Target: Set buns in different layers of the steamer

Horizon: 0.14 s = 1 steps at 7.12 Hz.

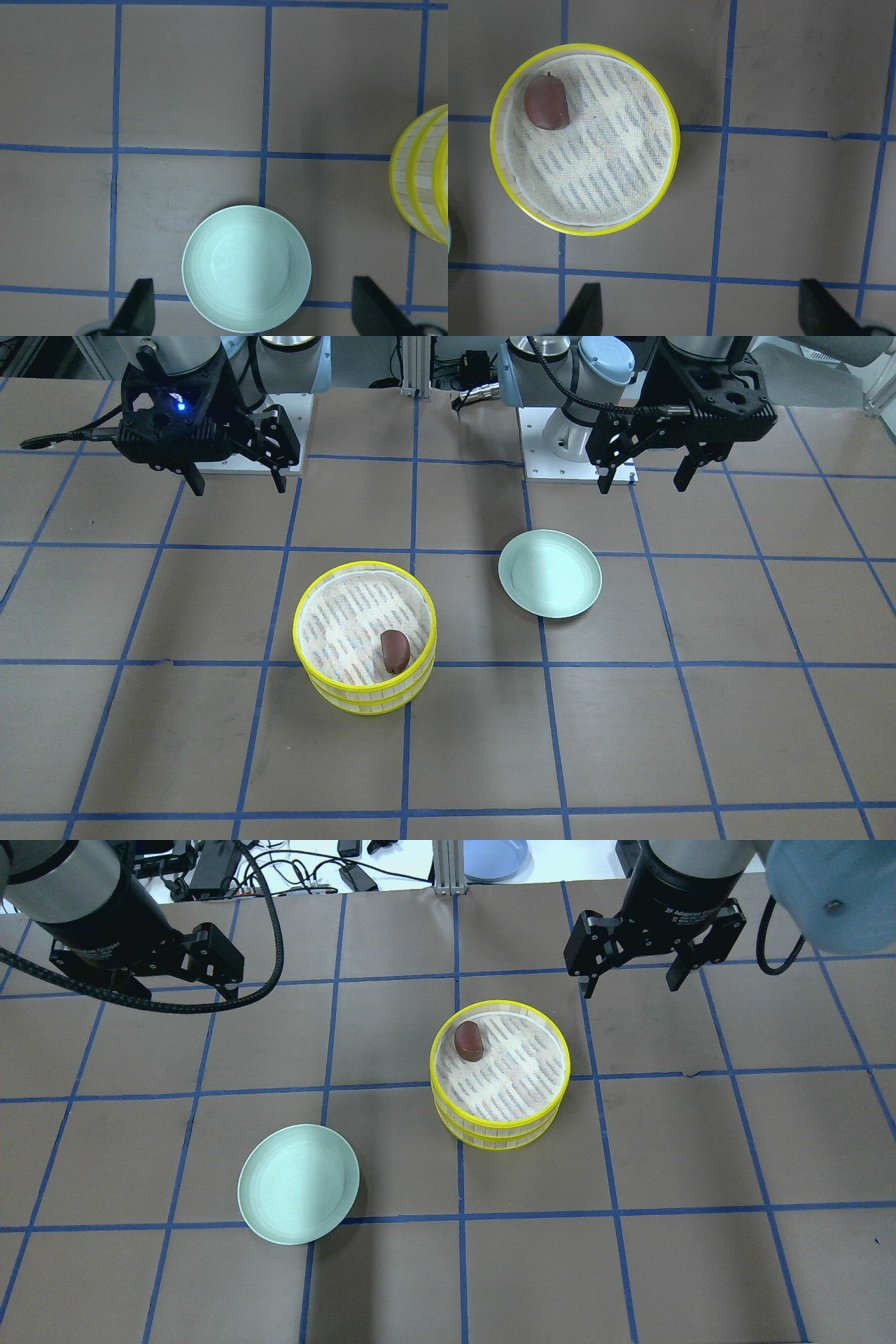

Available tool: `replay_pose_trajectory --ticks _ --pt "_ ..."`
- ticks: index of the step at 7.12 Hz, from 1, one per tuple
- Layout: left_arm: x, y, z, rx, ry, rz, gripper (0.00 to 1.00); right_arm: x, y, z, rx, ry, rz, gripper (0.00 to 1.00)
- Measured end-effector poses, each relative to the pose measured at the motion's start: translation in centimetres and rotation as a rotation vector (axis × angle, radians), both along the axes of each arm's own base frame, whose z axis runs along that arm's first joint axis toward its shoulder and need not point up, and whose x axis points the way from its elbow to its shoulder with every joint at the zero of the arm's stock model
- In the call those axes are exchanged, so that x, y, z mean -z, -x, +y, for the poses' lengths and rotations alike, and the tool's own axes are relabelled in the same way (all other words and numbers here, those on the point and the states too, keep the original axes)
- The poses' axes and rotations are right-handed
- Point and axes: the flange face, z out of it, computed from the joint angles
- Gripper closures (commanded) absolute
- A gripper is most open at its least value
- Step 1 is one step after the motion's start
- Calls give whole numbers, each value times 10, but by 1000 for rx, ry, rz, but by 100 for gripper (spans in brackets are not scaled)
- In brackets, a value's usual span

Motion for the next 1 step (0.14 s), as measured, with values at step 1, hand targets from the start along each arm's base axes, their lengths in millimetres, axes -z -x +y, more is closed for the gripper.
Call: replay_pose_trajectory --ticks 1 --pt "1 0 0 0 -2 1 0 0 0 0 0 1 3 0"
